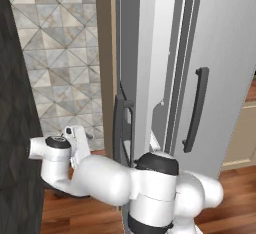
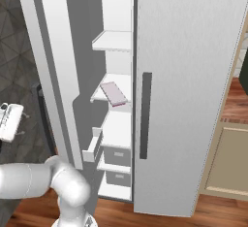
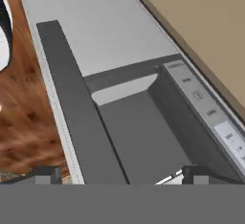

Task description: The ice cube tray has been filled with water. Take the tray and place it in the freezer to make ice. Close the freezer door after placing the tray.

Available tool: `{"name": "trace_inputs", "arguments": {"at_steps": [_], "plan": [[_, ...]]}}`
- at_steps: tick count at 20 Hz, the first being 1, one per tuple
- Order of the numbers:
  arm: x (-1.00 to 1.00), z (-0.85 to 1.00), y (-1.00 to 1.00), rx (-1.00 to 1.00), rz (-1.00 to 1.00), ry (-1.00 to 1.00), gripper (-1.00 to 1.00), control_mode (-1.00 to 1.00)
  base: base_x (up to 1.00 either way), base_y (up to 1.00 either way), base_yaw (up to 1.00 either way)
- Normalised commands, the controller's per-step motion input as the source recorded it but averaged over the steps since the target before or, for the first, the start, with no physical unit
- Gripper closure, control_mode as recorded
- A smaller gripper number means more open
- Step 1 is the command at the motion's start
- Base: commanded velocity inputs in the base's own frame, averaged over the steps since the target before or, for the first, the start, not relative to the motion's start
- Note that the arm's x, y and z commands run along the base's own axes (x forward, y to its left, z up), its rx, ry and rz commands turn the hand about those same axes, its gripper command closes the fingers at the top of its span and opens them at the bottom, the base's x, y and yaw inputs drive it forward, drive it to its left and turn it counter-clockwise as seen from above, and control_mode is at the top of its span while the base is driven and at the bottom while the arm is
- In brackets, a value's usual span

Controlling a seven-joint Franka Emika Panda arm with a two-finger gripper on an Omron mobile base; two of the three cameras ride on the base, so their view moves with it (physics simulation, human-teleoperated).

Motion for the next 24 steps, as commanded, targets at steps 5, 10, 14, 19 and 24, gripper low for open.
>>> {"name": "trace_inputs", "arguments": {"at_steps": [5,10,14,19,24], "plan": [[0.67,-0.17,0.17,-0.13,-0.11,0.05,-1.0,-1.0,0.0,0.0,0.0],[0.62,-0.31,0.0,-0.16,-0.07,0.01,-1.0,-1.0,0.0,0.0,0.0],[0.62,-0.34,0.0,-0.13,-0.03,0.07,-1.0,-1.0,0.0,0.0,0.0],[0.53,-0.24,-0.23,-0.08,0.0,0.13,-1.0,-1.0,0.0,0.0,0.0],[0.24,-0.16,-0.56,-0.04,0.0,0.19,-1.0,-1.0,0.0,0.0,0.0]]}}
